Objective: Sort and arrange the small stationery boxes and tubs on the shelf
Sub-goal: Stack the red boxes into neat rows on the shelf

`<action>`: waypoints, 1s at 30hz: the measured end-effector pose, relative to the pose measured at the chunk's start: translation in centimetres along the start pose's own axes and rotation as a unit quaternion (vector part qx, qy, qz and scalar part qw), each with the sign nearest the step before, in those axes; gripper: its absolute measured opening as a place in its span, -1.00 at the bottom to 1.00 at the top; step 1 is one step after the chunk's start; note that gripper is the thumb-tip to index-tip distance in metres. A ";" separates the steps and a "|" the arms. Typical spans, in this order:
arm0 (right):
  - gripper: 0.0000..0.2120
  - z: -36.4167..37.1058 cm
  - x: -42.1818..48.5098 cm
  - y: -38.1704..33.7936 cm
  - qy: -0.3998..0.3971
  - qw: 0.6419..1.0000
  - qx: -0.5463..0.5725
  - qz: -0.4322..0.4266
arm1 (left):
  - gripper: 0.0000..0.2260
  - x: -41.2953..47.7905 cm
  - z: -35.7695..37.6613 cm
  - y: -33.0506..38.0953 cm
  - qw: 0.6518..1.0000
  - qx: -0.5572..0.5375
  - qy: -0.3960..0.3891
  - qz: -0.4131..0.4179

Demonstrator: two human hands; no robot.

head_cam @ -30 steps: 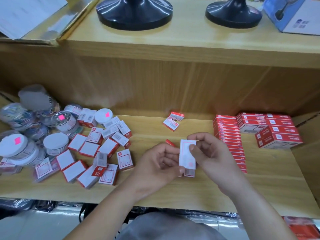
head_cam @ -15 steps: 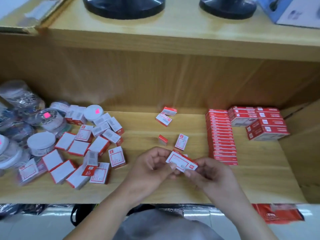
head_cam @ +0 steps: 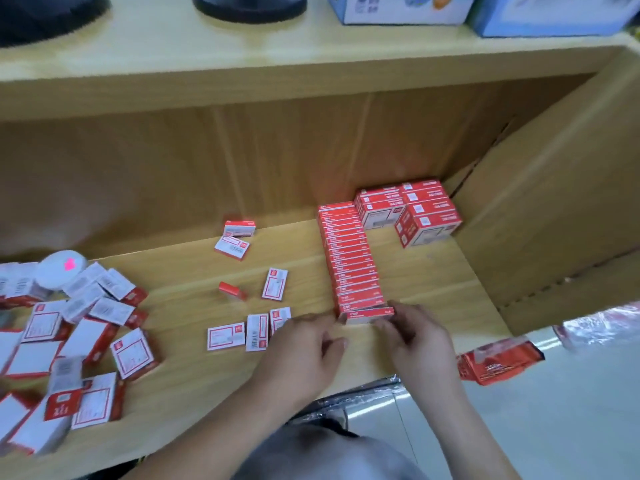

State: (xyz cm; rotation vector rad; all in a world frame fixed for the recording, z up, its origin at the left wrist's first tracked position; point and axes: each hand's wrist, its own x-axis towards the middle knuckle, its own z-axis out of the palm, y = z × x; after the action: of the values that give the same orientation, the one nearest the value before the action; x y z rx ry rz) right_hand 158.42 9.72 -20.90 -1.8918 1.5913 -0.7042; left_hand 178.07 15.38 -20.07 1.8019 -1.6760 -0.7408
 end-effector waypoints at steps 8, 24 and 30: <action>-0.62 0.9 0.1 -0.7 0.007 0.998 -0.054 -0.014 | -0.77 1.0 1.4 0.2 0.996 0.085 0.028 0.030; -0.66 -1.3 0.4 -3.2 0.050 0.996 0.070 0.021 | -0.64 -0.4 -8.3 -4.8 0.981 0.105 0.160 -0.034; -0.78 3.2 4.2 -11.0 -0.092 0.983 0.017 -0.158 | -0.81 -0.1 -10.2 -7.6 0.985 0.039 0.150 -0.081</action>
State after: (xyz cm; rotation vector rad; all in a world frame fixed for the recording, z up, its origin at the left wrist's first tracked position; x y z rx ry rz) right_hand 168.92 7.34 -15.16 -2.1411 1.1708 -0.6575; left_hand 190.67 16.23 -18.51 2.0083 -1.3923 -0.4458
